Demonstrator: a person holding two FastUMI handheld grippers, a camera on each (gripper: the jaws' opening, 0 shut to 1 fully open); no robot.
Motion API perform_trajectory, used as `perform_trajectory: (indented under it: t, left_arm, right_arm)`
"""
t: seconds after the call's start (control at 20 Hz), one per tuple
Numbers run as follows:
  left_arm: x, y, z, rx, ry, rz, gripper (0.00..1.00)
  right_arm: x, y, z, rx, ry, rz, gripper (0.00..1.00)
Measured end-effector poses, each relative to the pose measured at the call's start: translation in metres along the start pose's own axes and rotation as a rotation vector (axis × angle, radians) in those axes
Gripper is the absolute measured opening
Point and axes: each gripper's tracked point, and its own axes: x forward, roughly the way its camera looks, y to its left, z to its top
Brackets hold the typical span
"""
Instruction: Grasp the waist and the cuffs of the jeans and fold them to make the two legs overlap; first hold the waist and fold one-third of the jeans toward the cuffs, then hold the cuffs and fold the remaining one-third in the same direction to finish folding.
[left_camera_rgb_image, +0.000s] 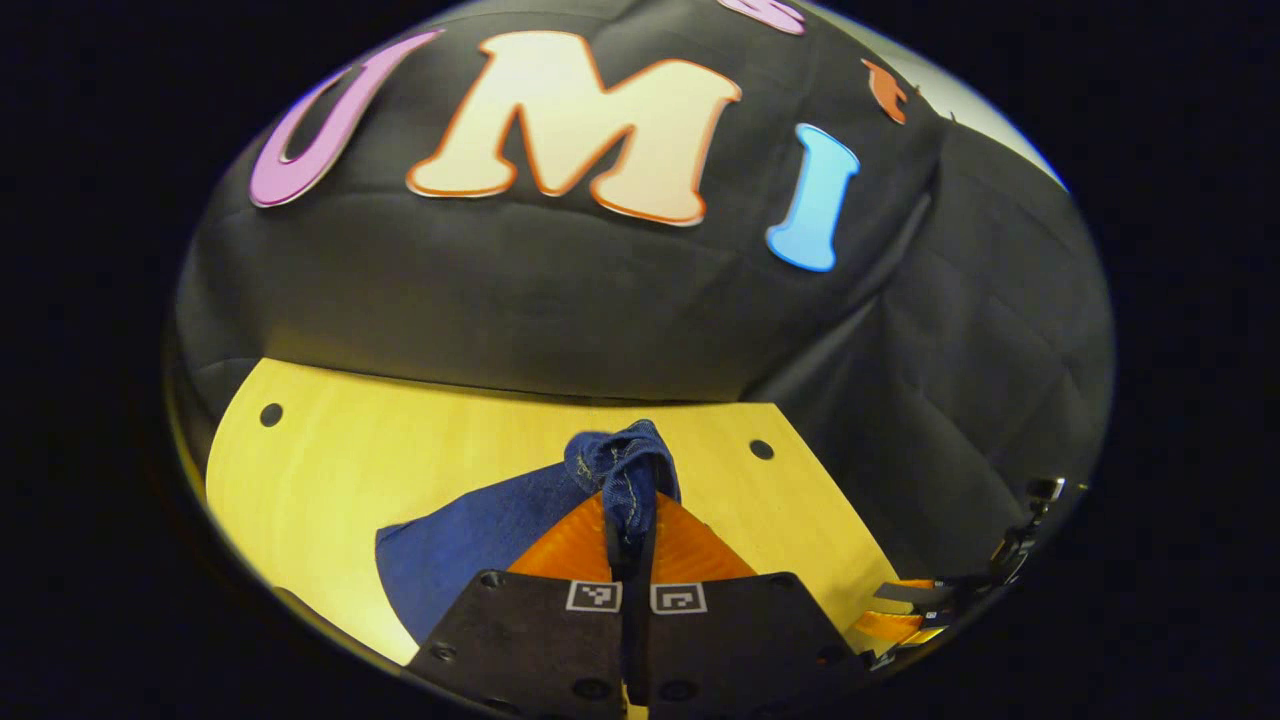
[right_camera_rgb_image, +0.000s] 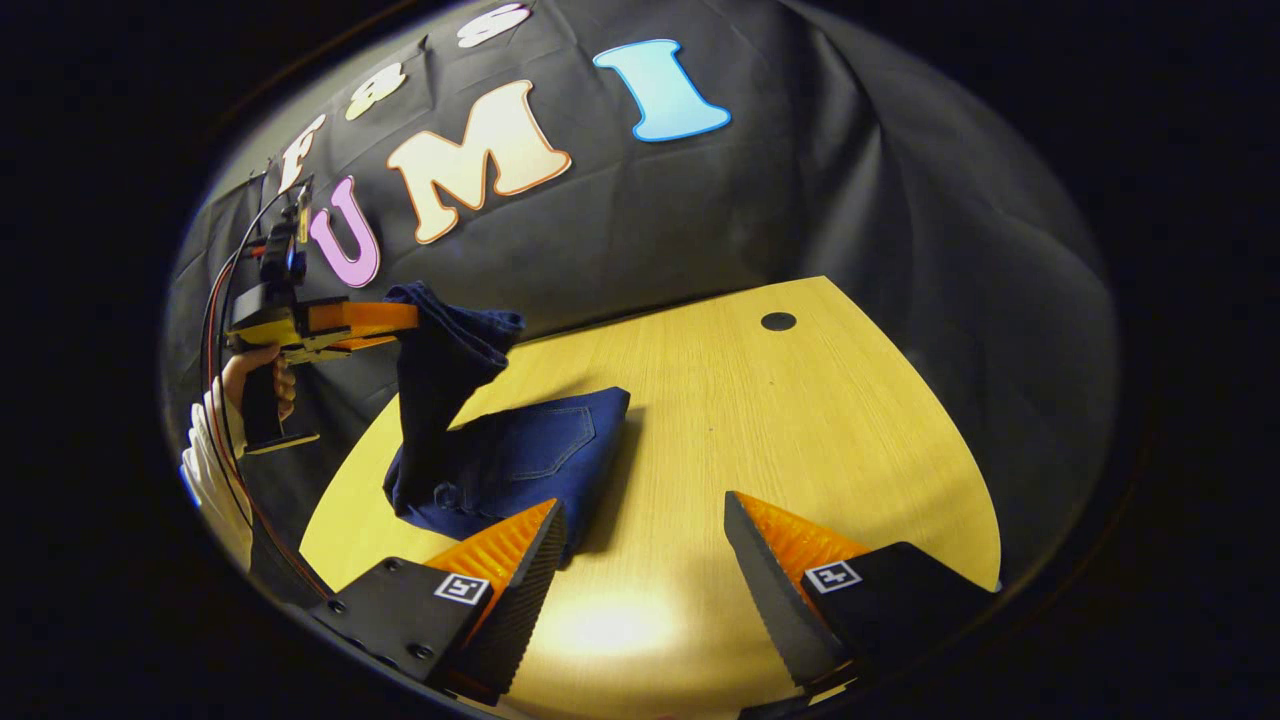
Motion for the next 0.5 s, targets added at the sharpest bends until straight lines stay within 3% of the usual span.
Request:
perform_trajectory:
  t: [0.05, 0.4, 0.45, 0.5]
  left_arm:
    - [0.000, -0.012, -0.009, 0.038, 0.010, -0.004, 0.00]
    - [-0.011, -0.061, -0.145, 0.367, 0.122, -0.012, 0.01]
    - [-0.013, -0.070, -0.167, 0.398, 0.155, -0.034, 0.08]
    - [-0.016, -0.080, -0.193, 0.405, 0.204, -0.065, 0.30]
  right_arm:
    - [0.000, -0.002, -0.003, 0.007, 0.004, 0.002, 0.93]
    - [-0.008, -0.001, -0.012, 0.021, 0.001, 0.022, 0.93]
    - [-0.010, 0.001, -0.014, 0.016, 0.002, 0.027, 0.93]
    - [-0.010, 0.003, -0.016, 0.010, 0.004, 0.030, 0.93]
